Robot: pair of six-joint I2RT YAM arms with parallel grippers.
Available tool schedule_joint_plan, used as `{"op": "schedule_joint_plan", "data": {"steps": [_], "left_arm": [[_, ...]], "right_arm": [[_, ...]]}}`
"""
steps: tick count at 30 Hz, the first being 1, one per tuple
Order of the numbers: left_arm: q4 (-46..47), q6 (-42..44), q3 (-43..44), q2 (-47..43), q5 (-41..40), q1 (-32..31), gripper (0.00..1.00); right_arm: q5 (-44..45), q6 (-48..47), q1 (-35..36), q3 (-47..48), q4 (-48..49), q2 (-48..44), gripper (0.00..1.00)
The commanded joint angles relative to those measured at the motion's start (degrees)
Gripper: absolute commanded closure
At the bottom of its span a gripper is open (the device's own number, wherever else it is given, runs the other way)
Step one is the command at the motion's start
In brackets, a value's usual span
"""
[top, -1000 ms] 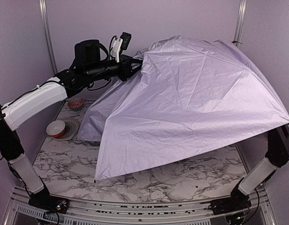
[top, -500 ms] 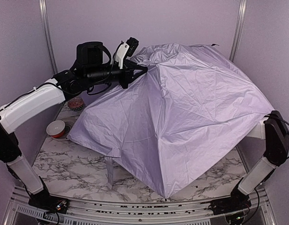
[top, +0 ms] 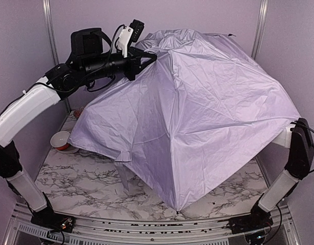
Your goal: Put away the umbrella
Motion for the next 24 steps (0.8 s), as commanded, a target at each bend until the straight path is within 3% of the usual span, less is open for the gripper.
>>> {"op": "schedule_joint_plan", "data": {"steps": [1,6,10,13,15,18,24], "left_arm": [[3.72,2.51,5.76,0.12,-1.70,-3.60,1.00],[3.11,4.99,7.60,0.90,-4.39,-5.66,1.00],[2.99,4.58,8.59,1.72,-6.27,-5.97,1.00],[2.37,3.68,7.89,3.13,-10.08,-5.89,1.00],[1.88,0.41,5.52,4.80,-10.37,-4.47,1.00],[4.92,-7.78,-2.09,8.58,-1.95,-0.91,1.00],[11.39,-8.68,-16.76,15.07,5.05,-1.19,1.00]], "right_arm": [[-4.27,-0.03,3.26,8.20,-1.48,0.26,0.92],[-3.43,2.54,3.55,13.94,-3.47,0.73,0.92],[-1.75,6.12,4.25,12.54,-3.84,0.83,0.92],[1.07,10.04,4.30,5.50,-1.64,2.13,0.92],[0.63,12.03,4.07,-3.14,5.46,4.58,0.92],[3.73,10.79,4.34,-13.34,15.04,10.25,0.94],[7.17,7.15,4.01,-21.87,23.96,16.14,0.95]]}}
